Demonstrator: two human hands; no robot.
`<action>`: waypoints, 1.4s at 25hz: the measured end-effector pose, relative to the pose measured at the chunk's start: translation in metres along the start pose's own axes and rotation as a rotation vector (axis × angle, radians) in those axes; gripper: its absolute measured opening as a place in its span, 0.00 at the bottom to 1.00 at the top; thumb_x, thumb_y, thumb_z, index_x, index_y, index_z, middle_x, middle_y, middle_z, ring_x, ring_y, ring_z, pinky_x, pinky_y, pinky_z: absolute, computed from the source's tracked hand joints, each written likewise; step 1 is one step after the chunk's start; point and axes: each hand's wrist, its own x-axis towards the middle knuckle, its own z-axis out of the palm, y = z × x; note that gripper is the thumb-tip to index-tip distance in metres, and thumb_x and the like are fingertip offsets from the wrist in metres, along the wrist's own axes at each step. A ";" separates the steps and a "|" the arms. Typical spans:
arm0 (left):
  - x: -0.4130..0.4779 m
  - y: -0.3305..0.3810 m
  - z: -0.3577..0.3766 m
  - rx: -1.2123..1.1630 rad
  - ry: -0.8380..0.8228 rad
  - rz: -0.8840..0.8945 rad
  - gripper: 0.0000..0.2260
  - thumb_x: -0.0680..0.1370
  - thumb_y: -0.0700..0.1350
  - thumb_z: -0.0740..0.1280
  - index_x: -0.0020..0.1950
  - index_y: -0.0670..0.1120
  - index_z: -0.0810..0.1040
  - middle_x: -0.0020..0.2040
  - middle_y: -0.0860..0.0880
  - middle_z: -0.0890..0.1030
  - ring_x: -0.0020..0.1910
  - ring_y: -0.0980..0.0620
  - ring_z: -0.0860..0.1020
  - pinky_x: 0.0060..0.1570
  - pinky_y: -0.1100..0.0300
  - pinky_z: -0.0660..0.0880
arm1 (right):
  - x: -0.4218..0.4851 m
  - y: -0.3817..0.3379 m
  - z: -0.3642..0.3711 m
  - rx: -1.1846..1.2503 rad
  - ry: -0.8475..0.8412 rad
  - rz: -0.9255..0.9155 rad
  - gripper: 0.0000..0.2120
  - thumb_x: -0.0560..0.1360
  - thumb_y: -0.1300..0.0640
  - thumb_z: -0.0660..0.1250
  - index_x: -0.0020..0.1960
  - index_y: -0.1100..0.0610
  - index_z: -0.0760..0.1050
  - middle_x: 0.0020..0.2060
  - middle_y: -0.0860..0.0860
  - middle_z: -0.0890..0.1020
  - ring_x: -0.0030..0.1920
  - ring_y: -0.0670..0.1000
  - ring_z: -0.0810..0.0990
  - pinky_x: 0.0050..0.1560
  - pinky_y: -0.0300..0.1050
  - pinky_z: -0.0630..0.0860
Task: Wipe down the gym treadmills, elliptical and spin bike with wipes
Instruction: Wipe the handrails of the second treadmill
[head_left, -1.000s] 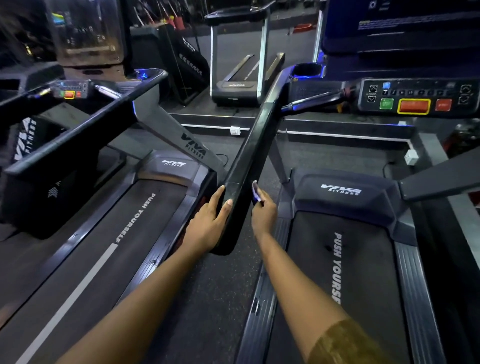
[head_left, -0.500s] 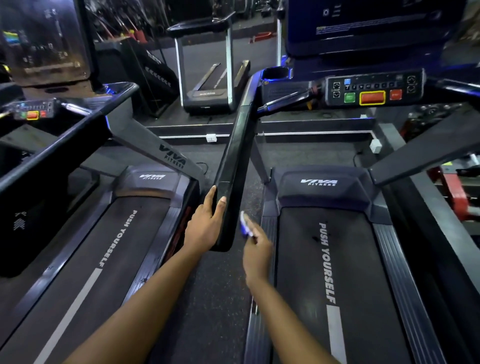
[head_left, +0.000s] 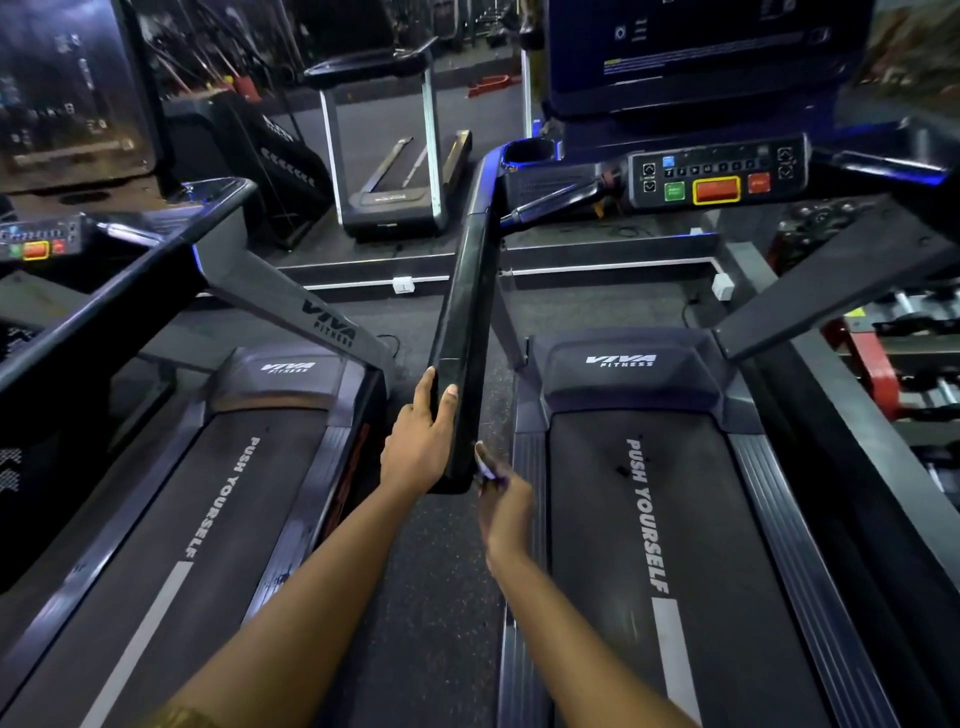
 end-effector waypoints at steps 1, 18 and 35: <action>0.000 0.000 0.000 -0.006 -0.002 -0.002 0.25 0.80 0.62 0.49 0.76 0.60 0.53 0.70 0.44 0.69 0.67 0.40 0.69 0.66 0.44 0.64 | -0.011 -0.001 -0.001 -0.056 0.005 -0.037 0.12 0.78 0.67 0.57 0.56 0.62 0.77 0.41 0.48 0.82 0.44 0.45 0.77 0.40 0.29 0.73; -0.023 -0.013 -0.005 -0.429 -0.052 0.052 0.38 0.74 0.71 0.49 0.73 0.46 0.65 0.71 0.46 0.69 0.71 0.49 0.65 0.72 0.51 0.59 | 0.018 -0.081 -0.001 -0.547 -0.160 -0.671 0.16 0.76 0.69 0.59 0.61 0.63 0.76 0.59 0.56 0.79 0.61 0.52 0.76 0.65 0.45 0.70; -0.029 -0.007 0.003 -0.346 0.165 -0.030 0.23 0.81 0.59 0.49 0.73 0.53 0.65 0.70 0.51 0.70 0.69 0.51 0.67 0.66 0.52 0.62 | 0.108 -0.102 0.018 -0.867 -0.343 -1.028 0.17 0.70 0.75 0.62 0.55 0.66 0.79 0.53 0.59 0.82 0.54 0.59 0.80 0.56 0.53 0.77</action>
